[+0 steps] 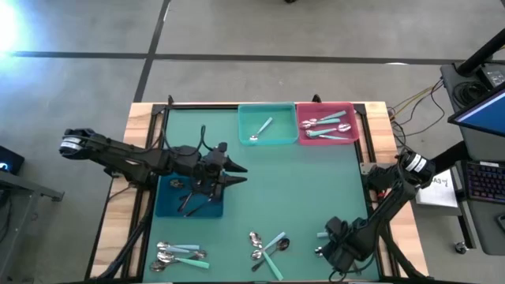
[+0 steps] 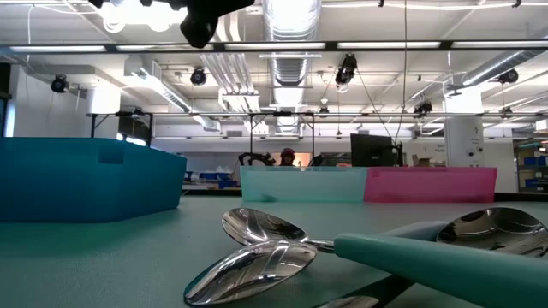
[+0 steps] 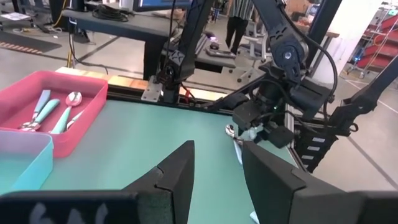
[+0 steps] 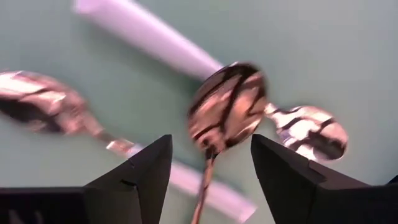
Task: Sort silverware by color (type)
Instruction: Put the right green spoon into the red bin, then put the bottom right black spoon into the dark blue bin
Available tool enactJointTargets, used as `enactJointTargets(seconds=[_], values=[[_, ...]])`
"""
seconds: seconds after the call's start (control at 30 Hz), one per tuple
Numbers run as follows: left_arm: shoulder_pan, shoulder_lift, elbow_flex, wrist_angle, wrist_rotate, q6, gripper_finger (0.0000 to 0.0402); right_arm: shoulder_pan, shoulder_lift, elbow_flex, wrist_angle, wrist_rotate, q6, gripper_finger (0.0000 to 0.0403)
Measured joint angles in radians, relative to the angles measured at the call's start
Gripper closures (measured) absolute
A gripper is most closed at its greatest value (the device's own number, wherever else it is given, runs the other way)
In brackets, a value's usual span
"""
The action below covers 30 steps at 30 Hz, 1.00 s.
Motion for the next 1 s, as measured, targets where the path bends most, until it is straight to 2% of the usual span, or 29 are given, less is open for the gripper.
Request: enactJointTargets(seconds=[0.27, 0.37, 0.6, 0.87, 1.0], values=[[0.000, 0.019, 0.000, -0.002, 0.001, 0.000, 0.0284, 0.000, -0.007, -0.085, 0.044, 0.012, 0.016, 0.0197], [0.000, 0.019, 0.000, -0.001, 0.001, 0.000, 0.0284, -0.002, -0.007, -0.098, 0.074, 0.027, -0.012, 0.0210], [0.000, 0.018, 0.000, 0.005, 0.001, 0.001, 0.0284, -0.002, -0.004, -0.099, 0.107, 0.050, -0.039, 0.0276], [0.000, 0.018, 0.000, 0.011, 0.001, -0.001, 0.0283, -0.002, -0.003, -0.100, 0.120, 0.075, -0.049, 0.0382], [0.000, 0.017, 0.000, 0.012, 0.001, -0.001, 0.0283, -0.002, -0.003, -0.101, 0.132, 0.090, -0.058, 0.0391]])
